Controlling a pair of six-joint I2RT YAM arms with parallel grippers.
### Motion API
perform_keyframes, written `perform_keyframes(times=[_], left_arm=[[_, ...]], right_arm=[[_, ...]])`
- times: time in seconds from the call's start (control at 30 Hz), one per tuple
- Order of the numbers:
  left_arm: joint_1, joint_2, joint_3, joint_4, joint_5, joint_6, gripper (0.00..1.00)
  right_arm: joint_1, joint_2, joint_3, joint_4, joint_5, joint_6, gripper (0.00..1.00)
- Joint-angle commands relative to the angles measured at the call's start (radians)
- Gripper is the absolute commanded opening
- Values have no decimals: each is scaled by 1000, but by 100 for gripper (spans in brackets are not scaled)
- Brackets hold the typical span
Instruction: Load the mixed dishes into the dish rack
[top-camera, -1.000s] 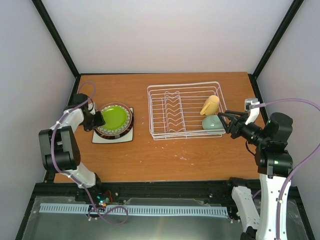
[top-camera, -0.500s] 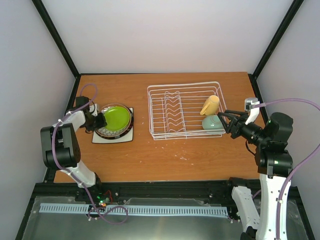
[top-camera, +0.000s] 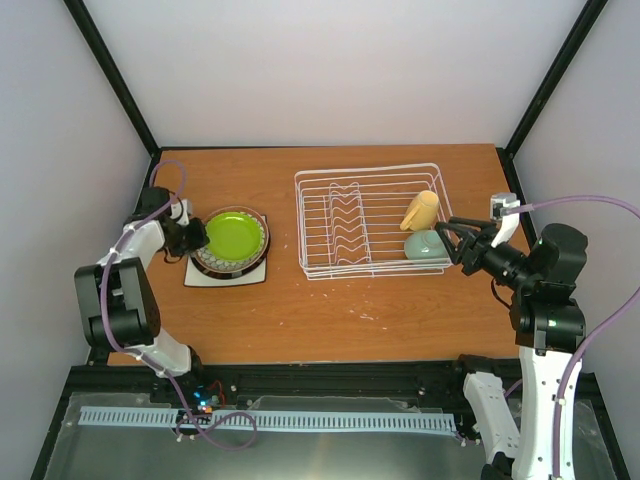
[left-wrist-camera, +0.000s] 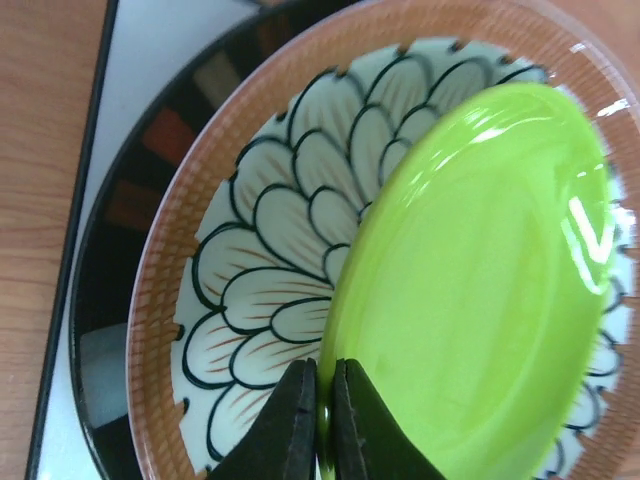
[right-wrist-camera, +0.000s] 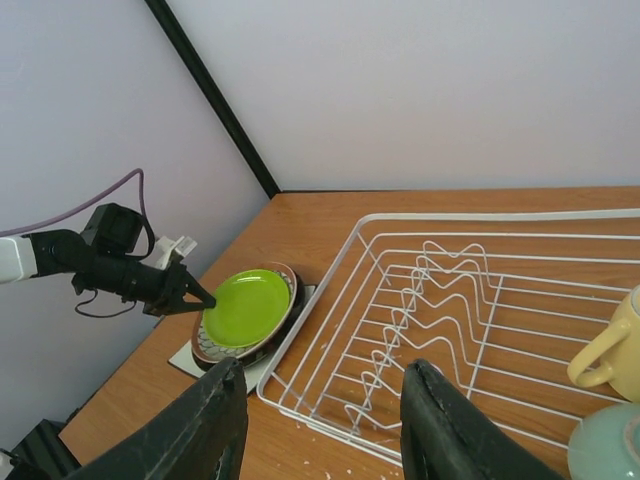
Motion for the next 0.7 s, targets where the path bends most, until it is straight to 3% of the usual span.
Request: perform_keyframes(times=[0.0,0.17,0.3,0.47,0.57,0.67], left_arm=[[-5,-91,88,-51,27,-4,1],[-5,-206,158,-21,206,-36,0],[-5,-300,167,66,436,-88,1],[-32,-385,143,209,691,-206,1],[-124,-425,117,294,699,-274,1],[-252,-433,101,334,648,-317,1]], right_arm=[[6,-4,8,68,-43,44,43],[6,-14,-71,252,-183,172,45],[7,-15,-186,534,-293,413,47],[38,21,-266,882,-352,700,57],[140,54,-241,877,-332,690,63],[308,98,-174,748,-232,564,64]])
